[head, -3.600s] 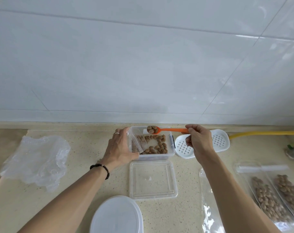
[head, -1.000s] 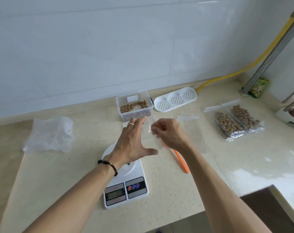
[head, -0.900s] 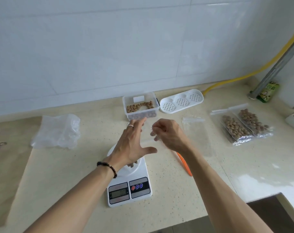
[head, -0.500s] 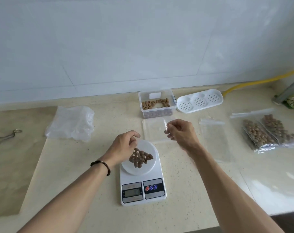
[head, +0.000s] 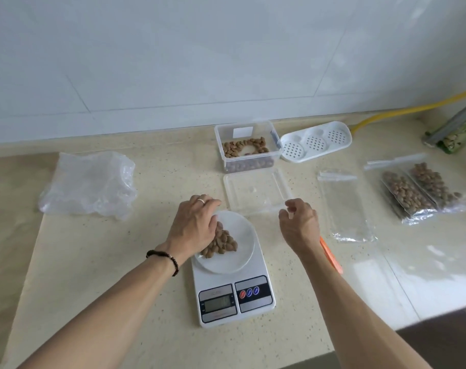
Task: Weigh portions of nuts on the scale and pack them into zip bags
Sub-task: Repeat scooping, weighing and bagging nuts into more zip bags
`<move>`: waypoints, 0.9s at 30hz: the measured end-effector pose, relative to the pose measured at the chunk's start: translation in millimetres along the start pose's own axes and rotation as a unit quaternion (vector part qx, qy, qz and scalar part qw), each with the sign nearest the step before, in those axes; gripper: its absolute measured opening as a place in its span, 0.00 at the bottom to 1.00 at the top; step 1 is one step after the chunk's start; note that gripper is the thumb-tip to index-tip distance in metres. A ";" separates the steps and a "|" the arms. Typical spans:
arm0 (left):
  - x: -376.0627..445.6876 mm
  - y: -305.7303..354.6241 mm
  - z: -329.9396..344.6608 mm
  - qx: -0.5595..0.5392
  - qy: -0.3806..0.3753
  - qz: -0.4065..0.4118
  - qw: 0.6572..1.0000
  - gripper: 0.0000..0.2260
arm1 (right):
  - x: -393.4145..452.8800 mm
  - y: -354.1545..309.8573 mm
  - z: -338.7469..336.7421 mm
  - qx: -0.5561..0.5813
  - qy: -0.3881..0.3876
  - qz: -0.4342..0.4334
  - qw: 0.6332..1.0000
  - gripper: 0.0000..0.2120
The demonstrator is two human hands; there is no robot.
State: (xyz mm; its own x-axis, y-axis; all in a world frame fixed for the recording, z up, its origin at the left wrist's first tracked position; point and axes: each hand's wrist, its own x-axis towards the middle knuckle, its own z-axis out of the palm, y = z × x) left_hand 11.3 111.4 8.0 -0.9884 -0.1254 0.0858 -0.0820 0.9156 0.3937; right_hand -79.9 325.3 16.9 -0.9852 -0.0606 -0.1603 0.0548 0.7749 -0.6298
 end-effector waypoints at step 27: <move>-161.9 26.0 3.3 0.130 -0.065 -0.150 0.978 0.38 | -108.9 13.9 -10.4 -0.225 -0.070 -0.303 0.923 0.27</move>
State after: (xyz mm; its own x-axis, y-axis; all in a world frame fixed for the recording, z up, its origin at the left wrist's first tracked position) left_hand 168.8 156.8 1.3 -0.9216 -0.3684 -0.1221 -0.3832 0.9135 0.1364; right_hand 26.4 349.2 33.5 -0.7801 -0.6257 0.0024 -0.6043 0.7524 -0.2620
